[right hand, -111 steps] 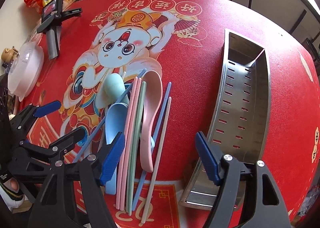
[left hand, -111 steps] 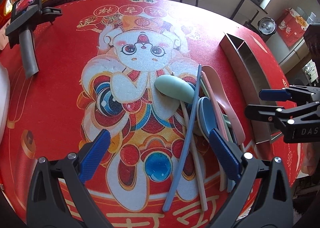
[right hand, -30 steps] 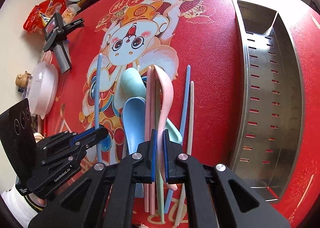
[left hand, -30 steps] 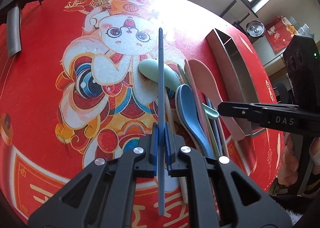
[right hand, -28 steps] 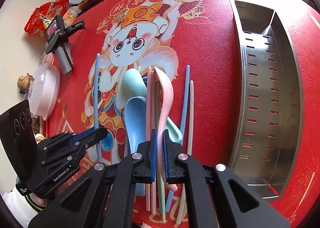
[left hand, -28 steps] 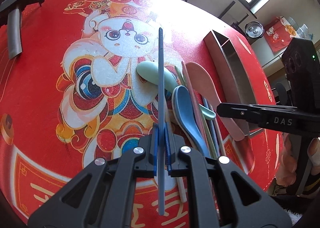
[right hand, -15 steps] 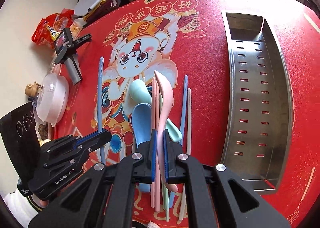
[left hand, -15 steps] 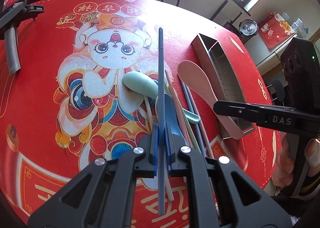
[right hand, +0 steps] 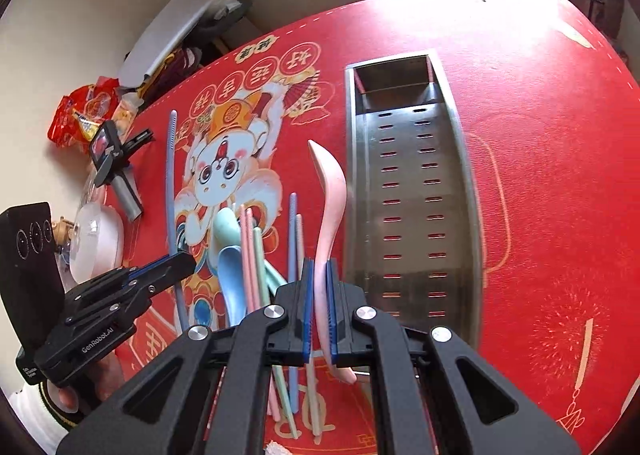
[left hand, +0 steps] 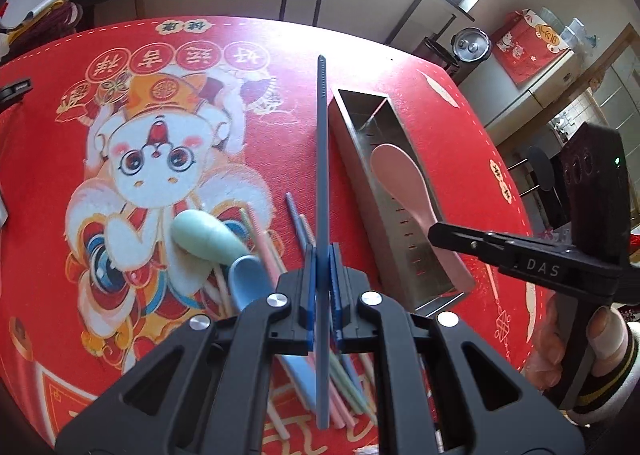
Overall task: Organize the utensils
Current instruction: 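Carry blue chopstick with left tool while right tool carries pink spoon over the tray, then open left tool dropping chopstick into tray while right tool releases pink spoon there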
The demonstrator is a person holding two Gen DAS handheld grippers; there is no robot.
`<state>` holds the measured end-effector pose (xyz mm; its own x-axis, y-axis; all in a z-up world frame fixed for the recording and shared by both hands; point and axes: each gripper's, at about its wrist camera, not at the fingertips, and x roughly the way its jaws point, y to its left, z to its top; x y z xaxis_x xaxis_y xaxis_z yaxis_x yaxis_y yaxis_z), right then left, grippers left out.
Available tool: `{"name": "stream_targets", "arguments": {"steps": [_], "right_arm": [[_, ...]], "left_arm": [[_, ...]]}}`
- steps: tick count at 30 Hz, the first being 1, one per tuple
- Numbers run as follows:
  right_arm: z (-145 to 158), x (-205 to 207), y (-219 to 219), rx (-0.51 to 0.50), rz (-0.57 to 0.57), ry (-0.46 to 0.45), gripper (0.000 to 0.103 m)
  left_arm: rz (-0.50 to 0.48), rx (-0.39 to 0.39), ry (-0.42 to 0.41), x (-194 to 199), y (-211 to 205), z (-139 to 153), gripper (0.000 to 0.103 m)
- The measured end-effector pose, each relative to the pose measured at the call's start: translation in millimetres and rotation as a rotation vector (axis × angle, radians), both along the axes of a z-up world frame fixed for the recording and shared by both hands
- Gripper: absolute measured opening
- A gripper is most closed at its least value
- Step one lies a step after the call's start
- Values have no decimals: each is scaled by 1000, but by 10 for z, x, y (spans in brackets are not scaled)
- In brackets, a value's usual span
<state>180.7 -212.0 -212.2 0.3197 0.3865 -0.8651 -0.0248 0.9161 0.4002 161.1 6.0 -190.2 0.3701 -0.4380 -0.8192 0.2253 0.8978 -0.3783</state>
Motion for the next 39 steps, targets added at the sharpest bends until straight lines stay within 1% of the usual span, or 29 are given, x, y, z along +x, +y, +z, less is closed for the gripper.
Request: {"name": "stream_targets", "arguments": {"steps": [3,7,9,12,15,18,21,24,29,34,39], "right_arm": [[-50,0,-212,-2,-50,13,6],[-90,-14,-377,-5,-80,21,6],[-114,-17,-421,-6,-86,27,6],[-167,-4,-450,-10,-91,42,6],[-214,13,-453,-18,-90,54,6],[-242,23,-446,-23,-87,60,6],[-268,37,-421,-26,-84,66,6],[-307,33,-428,-26,-85,74,6],[-377,68,-410,-29,-95,89,6],[-442,103,-371,-31,-97,99,6],[-458,112,-377,-30,-105,110,9]], "left_arm": [[-24,-35,17,155,-218,28,11],[-34,-76,61,365,-456,-2,10],[-25,-98,89,481,-551,-51,10],[13,-132,152,668,-693,-185,10],[45,-141,212,854,-829,-338,10],[68,-126,280,1009,-931,-510,10],[81,-112,311,1100,-995,-640,11],[83,-84,319,1162,-1040,-714,11],[60,-43,310,1267,-1152,-695,11],[41,-16,291,1332,-1236,-645,21],[27,-30,260,1312,-1184,-563,27]]}}
